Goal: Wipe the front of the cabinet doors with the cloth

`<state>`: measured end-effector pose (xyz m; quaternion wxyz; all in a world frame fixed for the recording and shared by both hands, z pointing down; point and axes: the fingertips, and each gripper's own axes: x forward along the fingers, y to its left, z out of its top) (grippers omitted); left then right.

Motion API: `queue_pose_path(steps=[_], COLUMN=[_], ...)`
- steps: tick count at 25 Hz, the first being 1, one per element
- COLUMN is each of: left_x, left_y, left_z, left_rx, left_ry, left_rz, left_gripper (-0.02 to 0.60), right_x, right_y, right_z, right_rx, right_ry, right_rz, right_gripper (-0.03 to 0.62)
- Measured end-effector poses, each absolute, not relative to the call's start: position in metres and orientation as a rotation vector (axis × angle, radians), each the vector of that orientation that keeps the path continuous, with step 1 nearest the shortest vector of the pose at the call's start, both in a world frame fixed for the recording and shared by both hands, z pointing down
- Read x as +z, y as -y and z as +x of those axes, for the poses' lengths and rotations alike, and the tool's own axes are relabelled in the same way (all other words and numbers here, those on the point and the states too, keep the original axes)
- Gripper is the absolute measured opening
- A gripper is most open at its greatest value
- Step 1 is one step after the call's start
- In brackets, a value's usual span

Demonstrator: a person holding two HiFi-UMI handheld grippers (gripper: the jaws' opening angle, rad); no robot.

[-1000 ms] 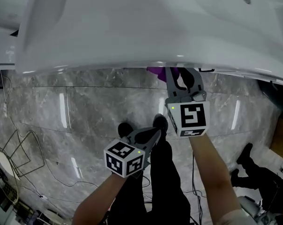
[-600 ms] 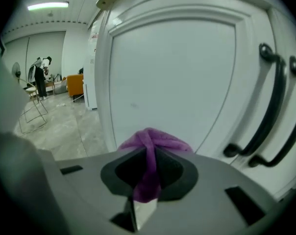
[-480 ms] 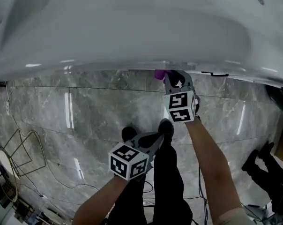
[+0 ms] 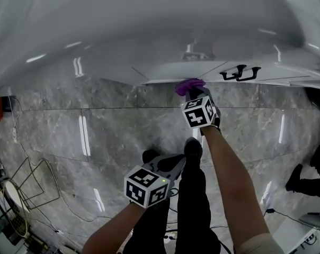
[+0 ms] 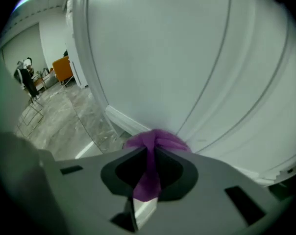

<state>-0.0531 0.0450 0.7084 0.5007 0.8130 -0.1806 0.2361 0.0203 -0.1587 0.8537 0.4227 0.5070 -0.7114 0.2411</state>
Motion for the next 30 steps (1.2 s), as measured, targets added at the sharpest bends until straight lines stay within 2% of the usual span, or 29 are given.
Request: queue_pose_path(steps=[3, 11, 19, 30], left_x=[0.699, 0.643, 0.594, 0.598], left_y=[-0.054, -0.048, -0.046, -0.056], left_z=[-0.049, -0.019, 0.011, 0.062], left_rx=[0.576, 0.525, 0.501, 0.54], left_ry=[0.411, 0.335, 0.267, 0.29], left_rz=[1.965, 2.008, 2.067, 2.036], left_gripper=[0.008, 0.008, 0.008, 0.008], right_x=[0.815, 0.672, 0.526, 0.485], right_y=[0.13, 0.068, 0.085, 0.138], right_z=[0.032, 0.105, 0.136, 0.166], right_rx=[0.611, 0.815, 0.595, 0.472], right_ry=[1.842, 1.877, 2.042, 2.166], right_rz=[1.319, 1.812, 1.974, 2.015], right_gripper=[0.06, 0.06, 0.06, 0.06])
